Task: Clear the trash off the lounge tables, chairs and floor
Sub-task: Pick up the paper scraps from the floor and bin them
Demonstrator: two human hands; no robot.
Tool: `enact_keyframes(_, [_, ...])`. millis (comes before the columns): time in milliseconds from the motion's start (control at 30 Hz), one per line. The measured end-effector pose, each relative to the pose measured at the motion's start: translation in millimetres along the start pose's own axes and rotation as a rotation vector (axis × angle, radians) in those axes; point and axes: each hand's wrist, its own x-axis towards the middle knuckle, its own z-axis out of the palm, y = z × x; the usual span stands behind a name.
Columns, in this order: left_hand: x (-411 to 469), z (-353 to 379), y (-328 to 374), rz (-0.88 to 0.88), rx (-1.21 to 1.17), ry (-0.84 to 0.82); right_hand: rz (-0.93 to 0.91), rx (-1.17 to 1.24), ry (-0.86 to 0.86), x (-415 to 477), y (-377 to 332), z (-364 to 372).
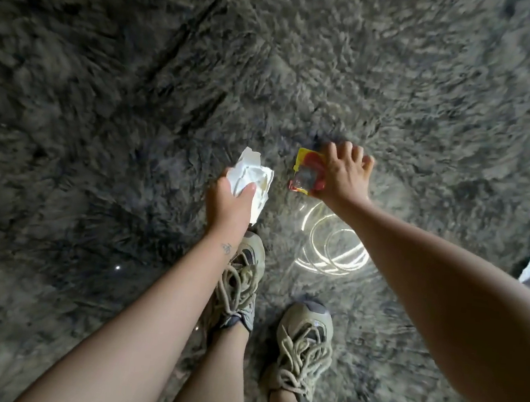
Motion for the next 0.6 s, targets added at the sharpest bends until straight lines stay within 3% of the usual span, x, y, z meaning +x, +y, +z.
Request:
enact_keyframes(233, [-33,-28,36,-0.039,0.001,-0.013,0.136,0.231,-0.082,-45,-9,-45])
enact_keyframes(400, [-68,-63,85,-0.009,-0.011,-0.013,0.324,0.665,-0.006,-86,-23,-121])
enact_keyframes(600, [-107,-102,154,0.037,-0.031,-0.020,0.408,0.879,0.019,-95,-20,-230])
